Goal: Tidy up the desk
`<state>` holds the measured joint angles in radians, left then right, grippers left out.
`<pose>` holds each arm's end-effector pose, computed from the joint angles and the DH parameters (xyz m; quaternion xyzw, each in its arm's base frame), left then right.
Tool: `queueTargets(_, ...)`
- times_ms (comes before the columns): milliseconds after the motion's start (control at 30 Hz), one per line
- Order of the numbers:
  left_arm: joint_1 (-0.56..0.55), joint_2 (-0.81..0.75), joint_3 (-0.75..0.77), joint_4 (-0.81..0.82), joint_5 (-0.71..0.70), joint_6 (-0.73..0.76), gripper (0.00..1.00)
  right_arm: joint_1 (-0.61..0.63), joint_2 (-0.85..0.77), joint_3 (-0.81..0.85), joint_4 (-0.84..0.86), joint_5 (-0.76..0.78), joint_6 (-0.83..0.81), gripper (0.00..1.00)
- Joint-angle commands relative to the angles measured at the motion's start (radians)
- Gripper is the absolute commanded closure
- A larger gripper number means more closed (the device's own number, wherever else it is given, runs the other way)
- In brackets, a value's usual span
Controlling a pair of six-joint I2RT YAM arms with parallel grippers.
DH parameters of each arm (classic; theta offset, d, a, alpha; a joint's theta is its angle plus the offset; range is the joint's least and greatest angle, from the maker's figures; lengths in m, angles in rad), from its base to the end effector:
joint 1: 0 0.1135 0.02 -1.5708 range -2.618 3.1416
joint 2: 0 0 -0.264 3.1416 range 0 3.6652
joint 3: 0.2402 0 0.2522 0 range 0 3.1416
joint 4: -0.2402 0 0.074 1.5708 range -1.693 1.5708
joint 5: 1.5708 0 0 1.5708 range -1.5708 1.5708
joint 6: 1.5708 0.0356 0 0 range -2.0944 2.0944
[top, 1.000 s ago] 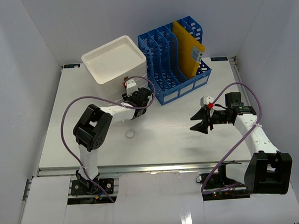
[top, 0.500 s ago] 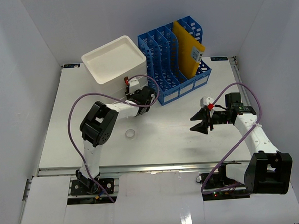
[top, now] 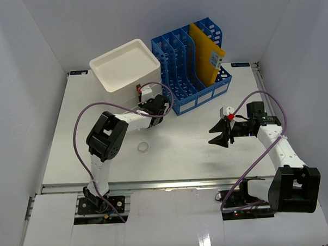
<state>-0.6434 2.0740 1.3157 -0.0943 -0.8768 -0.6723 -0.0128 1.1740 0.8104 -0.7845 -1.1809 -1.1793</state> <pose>0.3605 -0.2361 0.1470 -0.1614 0.8454 0.1199 0.4948 0.2046 0.0303 0.2461 -0.5448 0.6136 0.3527 0.4498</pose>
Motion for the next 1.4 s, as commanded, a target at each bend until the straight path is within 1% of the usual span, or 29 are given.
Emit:
queueTargets(0,0.001,-0.091,-0.040,-0.001,0.092,-0.030,0.94,-0.006,0.003,0.036,-0.021,-0.029,-0.014,0.42)
queueTargets(167,-0.021,-0.138,-0.097,0.007,0.132,-0.053,0.99,-0.007,0.004,0.037,-0.021,-0.033,-0.013,0.42)
queueTargets(300,-0.047,-0.167,-0.136,0.007,0.140,-0.081,1.00,-0.007,0.004,0.035,-0.021,-0.034,-0.013,0.42)
queueTargets(467,-0.093,-0.204,-0.197,0.007,0.139,-0.117,1.00,-0.010,0.010,0.033,-0.021,-0.034,-0.013,0.42)
queueTargets(633,-0.129,-0.239,-0.226,0.004,0.145,-0.145,1.00,-0.010,0.012,0.033,-0.021,-0.031,-0.014,0.42)
queueTargets(1000,-0.156,-0.329,-0.287,0.002,0.193,-0.190,0.99,-0.010,0.013,0.025,-0.015,-0.029,-0.017,0.42)
queueTargets(1067,-0.156,-0.343,-0.293,0.002,0.201,-0.190,0.95,-0.010,0.016,0.024,-0.015,-0.026,-0.017,0.42)
queueTargets(1167,-0.156,-0.363,-0.299,0.000,0.214,-0.186,0.84,-0.010,0.016,0.022,-0.013,-0.026,-0.019,0.42)
queueTargets(1200,-0.156,-0.370,-0.301,-0.001,0.221,-0.185,0.78,-0.010,0.016,0.021,-0.011,-0.026,-0.019,0.42)
queueTargets(1267,-0.156,-0.387,-0.305,0.001,0.239,-0.182,0.64,-0.010,0.015,0.018,-0.009,-0.026,-0.019,0.42)
queueTargets(1367,-0.156,-0.424,-0.321,0.015,0.268,-0.171,0.53,-0.010,0.018,0.015,-0.007,-0.029,-0.019,0.41)
